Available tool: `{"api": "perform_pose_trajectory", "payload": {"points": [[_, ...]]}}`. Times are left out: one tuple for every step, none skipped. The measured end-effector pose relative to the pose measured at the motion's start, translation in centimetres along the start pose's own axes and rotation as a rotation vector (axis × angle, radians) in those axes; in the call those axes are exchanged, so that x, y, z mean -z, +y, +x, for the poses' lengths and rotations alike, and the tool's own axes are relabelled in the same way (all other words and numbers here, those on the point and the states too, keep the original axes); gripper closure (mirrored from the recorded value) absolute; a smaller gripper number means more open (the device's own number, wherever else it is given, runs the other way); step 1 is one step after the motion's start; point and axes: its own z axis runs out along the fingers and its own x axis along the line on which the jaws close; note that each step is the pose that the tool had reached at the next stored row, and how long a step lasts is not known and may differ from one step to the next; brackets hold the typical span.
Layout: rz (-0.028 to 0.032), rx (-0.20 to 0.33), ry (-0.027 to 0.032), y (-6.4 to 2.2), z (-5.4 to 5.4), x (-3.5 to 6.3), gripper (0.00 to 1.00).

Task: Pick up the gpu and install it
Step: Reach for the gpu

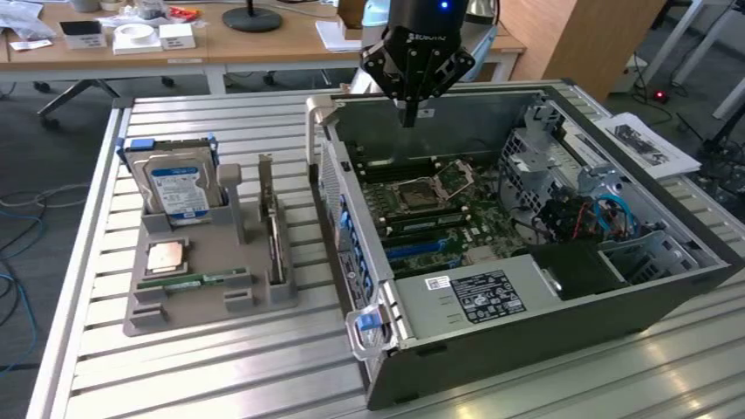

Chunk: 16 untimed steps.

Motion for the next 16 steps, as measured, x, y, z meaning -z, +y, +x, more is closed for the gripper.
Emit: {"api": "perform_pose_trajectory", "payload": {"points": [[0.0000,0.000,0.0000,0.00,0.0,0.00,0.89],[0.0000,0.000,0.0000,0.00,0.0,0.00,0.89],[0.0000,0.000,0.0000,0.00,0.0,0.00,0.89],[-0.0001,0.000,-0.0001,0.00,0.0,-0.01,0.89],[-0.0002,0.000,-0.0002,0.00,0.1,-0.01,0.89],[-0.0002,0.000,-0.0002,-0.01,0.1,-0.01,0.89],[0.0000,0.000,0.0000,-0.02,0.2,0.00,0.89],[-0.0001,0.000,0.0000,-0.02,0.3,0.00,0.89],[0.0001,0.000,0.0001,-0.03,0.3,0.01,0.89],[0.0000,0.000,0.0000,-0.04,0.5,0.01,0.89],[0.0000,0.000,0.0000,-0.05,0.6,0.02,0.89],[0.0000,0.000,0.0000,-0.06,0.8,0.02,0.89],[0.0000,0.000,-0.0001,-0.07,1.0,0.02,0.89],[0.0000,0.000,0.0000,-0.08,1.1,0.03,0.89],[0.0000,0.000,0.0000,-0.10,1.3,0.03,0.89],[0.0000,0.000,0.0000,-0.11,1.4,0.04,0.89]]}}
